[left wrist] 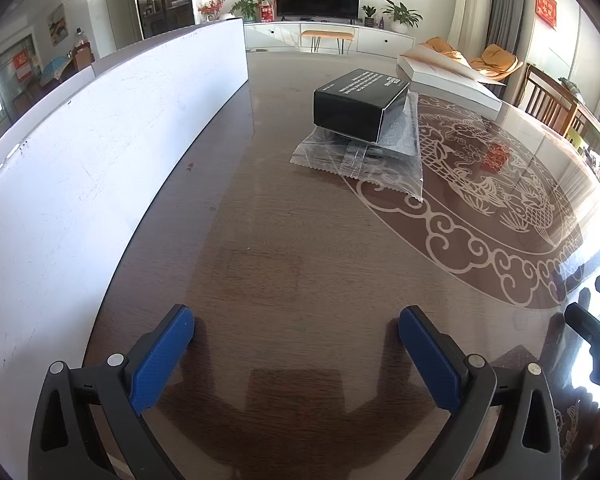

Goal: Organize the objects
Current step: 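Grasp the black soap bar box with the left gripper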

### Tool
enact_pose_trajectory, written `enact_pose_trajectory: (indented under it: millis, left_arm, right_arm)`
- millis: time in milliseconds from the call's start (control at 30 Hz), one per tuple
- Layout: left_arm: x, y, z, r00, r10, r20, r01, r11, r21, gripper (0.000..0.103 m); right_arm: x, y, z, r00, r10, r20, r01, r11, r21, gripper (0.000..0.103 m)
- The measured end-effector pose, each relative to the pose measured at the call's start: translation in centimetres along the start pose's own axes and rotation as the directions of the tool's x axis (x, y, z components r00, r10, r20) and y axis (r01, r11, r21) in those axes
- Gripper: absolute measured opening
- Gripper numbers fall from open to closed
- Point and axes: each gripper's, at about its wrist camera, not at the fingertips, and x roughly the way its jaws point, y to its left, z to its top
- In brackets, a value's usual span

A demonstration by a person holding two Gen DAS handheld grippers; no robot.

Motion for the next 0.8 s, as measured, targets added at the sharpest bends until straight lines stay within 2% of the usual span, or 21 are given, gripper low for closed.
enact_pose_trajectory:
  millis: [133, 167, 233, 267, 400, 467, 533, 633, 700, 733, 767, 800]
  left_arm:
    - [0.0, 0.0, 0.2, 0.999, -0.014, -0.029, 0.014, 1.000, 0.015, 0.103]
    - [0.1, 0.0, 0.6, 0.998, -0.044, -0.052, 0.046, 0.999, 0.026, 0.103]
    - [0.0, 0.1, 2.0, 0.985, -0.156, -0.069, 0.159, 0.986, 0.041, 0.103]
    - [-0.1, 0.0, 3.1, 0.983, -0.174, -0.060, 0.177, 0.983, 0.055, 0.103]
    - [0.2, -0.5, 9.1, 0.990, -0.141, 0.008, 0.139, 0.981, 0.133, 0.103]
    - [1.4, -1.1, 11.9, 0.991, -0.136, -0.001, 0.134, 0.978, 0.158, 0.103]
    - [3.4, -1.8, 14.1, 0.988, -0.147, -0.036, 0.151, 0.975, 0.165, 0.103]
    - [7.3, -3.4, 16.0, 0.976, -0.153, -0.154, 0.179, 0.968, 0.175, 0.103]
    - [8.8, -3.8, 16.5, 0.978, -0.130, -0.163, 0.158, 0.972, 0.176, 0.103]
    - [8.9, -3.7, 16.7, 0.981, -0.135, -0.137, 0.156, 0.975, 0.160, 0.094]
    - [8.9, -3.2, 16.9, 0.979, -0.169, -0.109, 0.183, 0.975, 0.126, 0.079]
    - [8.9, -2.6, 17.0, 0.969, -0.222, -0.108, 0.231, 0.970, 0.076, 0.061]
  right_arm:
    - [0.0, 0.0, 0.0, 1.000, 0.000, 0.000, 0.000, 1.000, 0.000, 0.097]
    - [0.0, 0.0, 0.0, 1.000, -0.001, 0.000, 0.001, 1.000, 0.000, 0.097]
    - [0.0, 0.0, 0.0, 1.000, 0.001, 0.000, -0.001, 1.000, 0.001, 0.097]
    - [0.0, 0.0, 0.0, 1.000, 0.004, -0.001, -0.004, 1.000, 0.001, 0.097]
    - [0.0, 0.1, 0.0, 1.000, 0.003, 0.001, -0.003, 1.000, -0.003, 0.097]
    - [0.0, 0.1, 0.0, 1.000, 0.004, 0.000, -0.004, 1.000, -0.002, 0.097]
    - [0.0, 0.1, 0.0, 1.000, -0.001, 0.001, 0.001, 1.000, -0.002, 0.097]
    - [0.0, 0.2, 0.0, 1.000, -0.004, 0.002, 0.004, 1.000, -0.003, 0.097]
    - [0.0, 0.1, 0.0, 1.000, -0.003, 0.002, 0.003, 1.000, -0.002, 0.097]
    - [0.0, 0.1, 0.0, 1.000, -0.003, 0.002, 0.003, 1.000, -0.002, 0.097]
    - [0.0, 0.1, 0.0, 1.000, -0.002, 0.003, 0.002, 1.000, -0.002, 0.097]
    - [0.0, 0.1, 0.0, 1.000, -0.001, 0.003, 0.001, 1.000, -0.002, 0.097]
